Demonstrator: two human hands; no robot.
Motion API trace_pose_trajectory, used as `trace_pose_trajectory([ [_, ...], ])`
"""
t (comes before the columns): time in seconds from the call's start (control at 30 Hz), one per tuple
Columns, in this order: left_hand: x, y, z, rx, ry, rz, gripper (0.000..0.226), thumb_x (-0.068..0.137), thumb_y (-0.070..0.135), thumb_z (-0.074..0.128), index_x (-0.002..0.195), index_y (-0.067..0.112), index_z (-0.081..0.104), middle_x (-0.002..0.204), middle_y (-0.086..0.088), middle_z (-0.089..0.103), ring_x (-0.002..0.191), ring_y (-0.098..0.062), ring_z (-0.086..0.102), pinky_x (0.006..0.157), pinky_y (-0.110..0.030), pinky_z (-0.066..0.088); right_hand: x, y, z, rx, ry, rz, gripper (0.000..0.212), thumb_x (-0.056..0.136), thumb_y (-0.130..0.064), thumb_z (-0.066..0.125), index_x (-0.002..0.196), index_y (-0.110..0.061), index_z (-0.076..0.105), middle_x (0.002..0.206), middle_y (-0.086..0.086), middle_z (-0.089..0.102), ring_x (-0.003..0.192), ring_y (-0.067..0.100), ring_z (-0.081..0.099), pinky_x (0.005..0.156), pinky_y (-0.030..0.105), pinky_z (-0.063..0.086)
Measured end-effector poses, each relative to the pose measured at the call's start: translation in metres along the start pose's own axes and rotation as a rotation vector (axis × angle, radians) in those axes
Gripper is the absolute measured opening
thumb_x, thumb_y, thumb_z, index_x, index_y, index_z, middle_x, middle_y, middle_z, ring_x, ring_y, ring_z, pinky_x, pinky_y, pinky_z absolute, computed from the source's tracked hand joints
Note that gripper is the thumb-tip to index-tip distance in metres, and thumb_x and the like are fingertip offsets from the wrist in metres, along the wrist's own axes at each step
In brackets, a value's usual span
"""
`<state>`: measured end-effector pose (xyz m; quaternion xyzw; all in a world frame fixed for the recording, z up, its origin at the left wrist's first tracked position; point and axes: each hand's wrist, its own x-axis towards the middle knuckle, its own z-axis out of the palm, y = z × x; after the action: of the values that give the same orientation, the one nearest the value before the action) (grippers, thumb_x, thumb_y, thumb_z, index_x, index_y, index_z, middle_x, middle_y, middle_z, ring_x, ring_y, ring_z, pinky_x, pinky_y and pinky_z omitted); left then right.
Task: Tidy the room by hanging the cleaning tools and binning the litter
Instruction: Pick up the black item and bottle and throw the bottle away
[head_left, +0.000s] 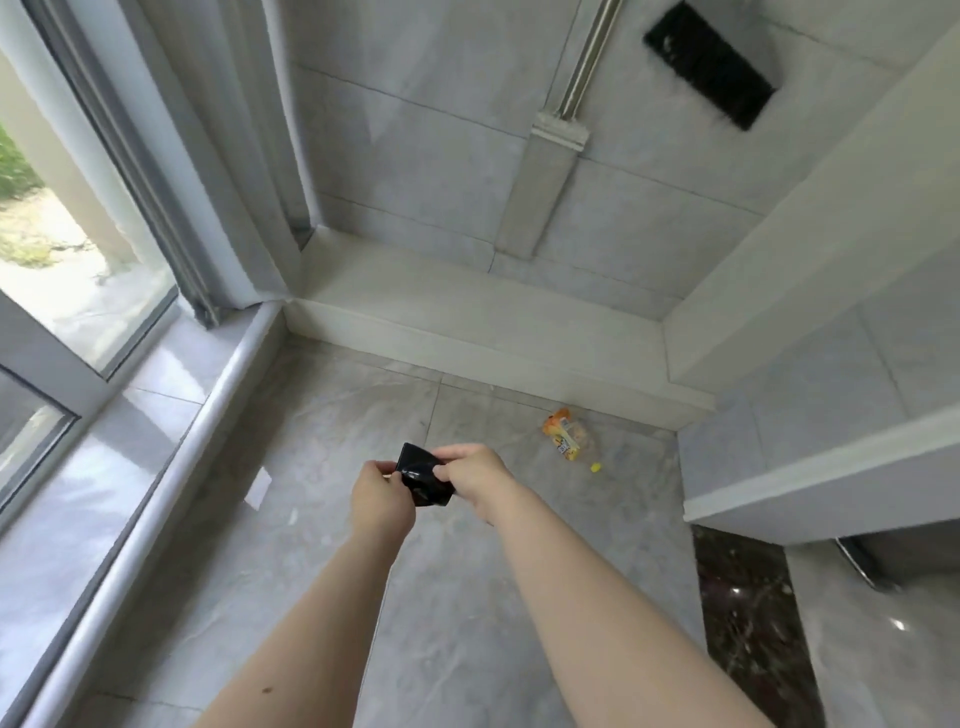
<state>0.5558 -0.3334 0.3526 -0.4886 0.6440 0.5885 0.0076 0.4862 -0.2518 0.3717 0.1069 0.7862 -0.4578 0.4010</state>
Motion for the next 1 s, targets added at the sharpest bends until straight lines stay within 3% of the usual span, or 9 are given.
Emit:
trace_pose_trajectory([
  [0.1,-0.015,0.012,0.031,0.054,-0.048,0.028,0.013,0.096,0.007,0.038,0.1,0.01,0.05,0.09,-0.008,0.055,0.074,-0.026,0.051,0.051,-0.028,0.036,-0.005,0.005,-0.039,0.019,0.021,0.017,0.041,0.087,0.006,0.056,0.127,-0.005,0.06,0.13,0.017,0.06,0.121,0.03,0.057,0.105,0.035,0.045],
  [0.23,-0.029,0.022,0.078,0.113,-0.081,0.062,0.019,0.097,0.007,0.04,0.108,0.005,0.055,0.09,-0.009,0.056,0.078,-0.026,0.052,0.061,-0.028,0.039,-0.004,0.018,-0.09,0.021,0.013,0.04,0.045,0.085,0.006,0.059,0.128,-0.007,0.058,0.13,0.014,0.061,0.12,0.028,0.058,0.103,0.036,0.048],
  [0.3,-0.035,0.026,0.102,0.137,-0.097,0.071,0.02,0.097,0.008,0.041,0.11,0.005,0.056,0.092,-0.01,0.059,0.075,-0.027,0.053,0.055,-0.028,0.039,-0.004,0.025,-0.115,0.015,-0.006,0.041,0.045,0.085,0.006,0.06,0.129,-0.006,0.057,0.129,0.014,0.061,0.12,0.028,0.059,0.099,0.035,0.05],
  [0.43,-0.046,0.038,0.149,0.155,-0.123,0.073,0.024,0.098,0.01,0.041,0.114,0.005,0.057,0.098,-0.014,0.064,0.075,-0.026,0.054,0.054,-0.028,0.038,-0.001,0.034,-0.168,-0.055,-0.011,0.018,0.045,0.084,0.0,0.065,0.128,-0.006,0.057,0.129,0.011,0.062,0.116,0.025,0.061,0.084,0.03,0.05],
  [0.53,-0.051,0.049,0.182,0.134,-0.121,0.115,0.023,0.098,0.011,0.041,0.113,0.005,0.058,0.094,-0.013,0.063,0.069,-0.022,0.054,0.049,-0.025,0.038,0.007,0.037,-0.204,-0.074,0.004,-0.016,0.046,0.083,-0.005,0.068,0.128,-0.008,0.057,0.129,0.009,0.063,0.099,0.015,0.058,0.064,0.019,0.044],
  [0.63,-0.052,0.056,0.21,0.151,-0.117,0.126,0.023,0.098,0.011,0.042,0.113,0.005,0.059,0.095,-0.012,0.063,0.072,-0.022,0.055,0.05,-0.023,0.037,0.017,0.042,-0.233,-0.1,0.006,-0.01,0.05,0.08,-0.005,0.072,0.128,-0.008,0.057,0.128,0.009,0.063,0.096,0.013,0.056,0.059,0.014,0.041],
  [0.7,-0.049,0.06,0.226,0.172,-0.119,0.121,0.023,0.098,0.011,0.043,0.113,0.005,0.059,0.102,-0.015,0.066,0.076,-0.024,0.055,0.051,-0.022,0.037,0.026,0.046,-0.246,-0.132,0.0,-0.005,0.051,0.077,-0.004,0.073,0.126,-0.007,0.058,0.126,0.011,0.064,0.1,0.018,0.06,0.067,0.015,0.044],
  [0.8,-0.04,0.07,0.256,0.189,-0.143,0.113,0.024,0.098,0.01,0.043,0.114,0.004,0.059,0.106,-0.017,0.066,0.078,-0.025,0.055,0.055,-0.025,0.039,0.046,0.05,-0.27,-0.159,0.012,0.006,0.052,0.074,-0.006,0.076,0.123,-0.008,0.06,0.124,0.011,0.064,0.115,0.023,0.061,0.092,0.027,0.047],
  [1.0,-0.014,0.095,0.317,0.235,-0.186,0.128,0.025,0.098,0.011,0.042,0.116,0.005,0.058,0.105,-0.016,0.066,0.076,-0.026,0.055,0.065,-0.031,0.043,0.09,0.046,-0.321,-0.18,0.039,0.004,0.047,0.071,-0.007,0.077,0.117,-0.008,0.064,0.119,0.013,0.067,0.113,0.026,0.062,0.099,0.035,0.047],
])
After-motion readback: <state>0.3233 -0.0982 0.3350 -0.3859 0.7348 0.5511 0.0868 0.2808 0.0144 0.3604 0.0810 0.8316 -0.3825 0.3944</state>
